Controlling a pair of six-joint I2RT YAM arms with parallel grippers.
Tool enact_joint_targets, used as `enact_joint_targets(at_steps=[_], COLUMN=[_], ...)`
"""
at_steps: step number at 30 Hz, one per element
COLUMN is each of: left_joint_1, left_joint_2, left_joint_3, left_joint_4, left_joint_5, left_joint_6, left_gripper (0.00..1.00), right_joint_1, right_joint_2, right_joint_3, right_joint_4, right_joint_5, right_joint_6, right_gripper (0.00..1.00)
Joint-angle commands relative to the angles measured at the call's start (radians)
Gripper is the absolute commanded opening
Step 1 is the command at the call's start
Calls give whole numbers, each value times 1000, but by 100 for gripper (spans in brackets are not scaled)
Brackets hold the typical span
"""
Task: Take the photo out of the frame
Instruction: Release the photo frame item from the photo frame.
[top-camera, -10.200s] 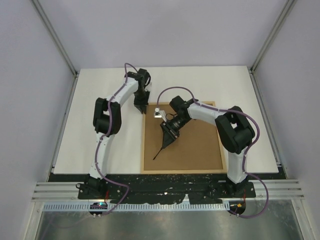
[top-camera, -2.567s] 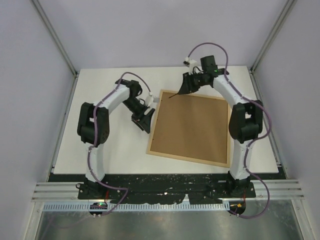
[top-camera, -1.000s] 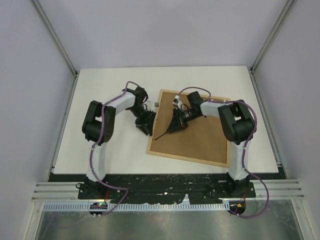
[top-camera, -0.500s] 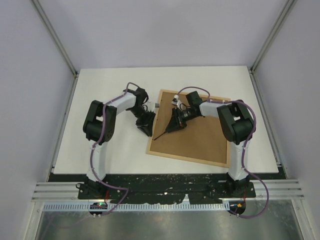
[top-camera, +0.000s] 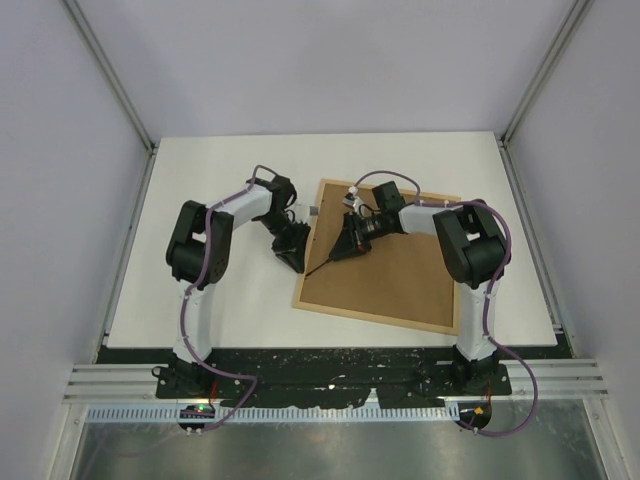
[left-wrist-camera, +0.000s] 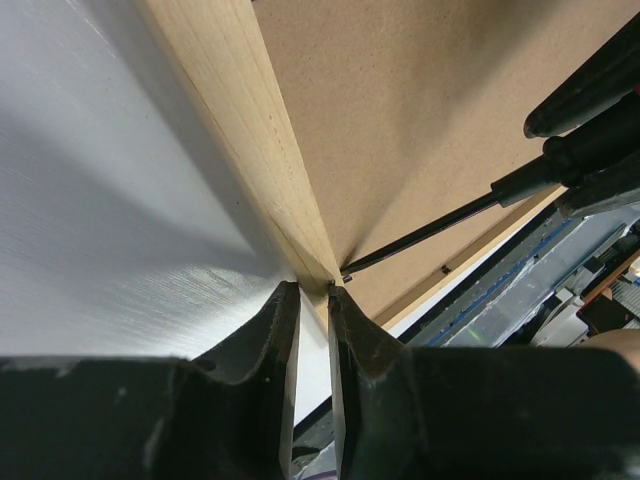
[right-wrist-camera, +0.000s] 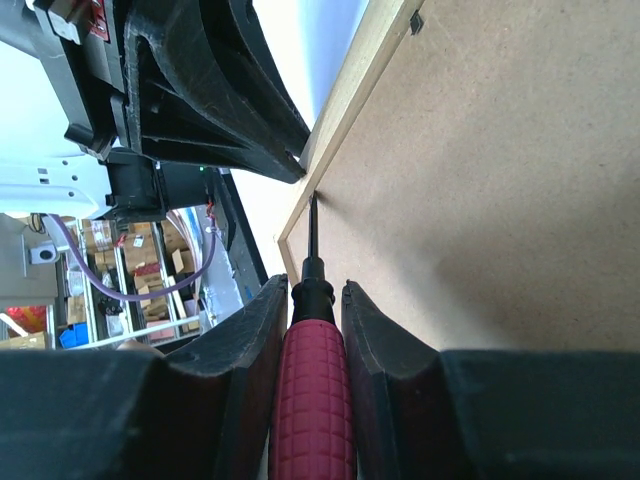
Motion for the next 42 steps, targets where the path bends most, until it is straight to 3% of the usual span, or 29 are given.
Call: enact_joint_targets(at_steps=[1,19,29,42], left_joint_1=[-4,-4,-7,-9], left_joint_2=[16,17,19,17], left_joint_3=[19,16,19,18], left_joint_4=[9,10,12,15], left_joint_5=[23,1,1,1], left_joint_6=[-9,-12,-18,-21], left_gripper=[20,18,18,18], right_joint_1=[-1,-15,-14,11], right_joint_2=[-9,-70,-49,-38], right_joint_3=[-3,8,-16,-24], right_joint_4=[49,-80,23,35], right_joint_5=[-4,-62,-19,-25], right_joint_6=[4,-118,-52,-50], right_gripper=[8,8,8,8])
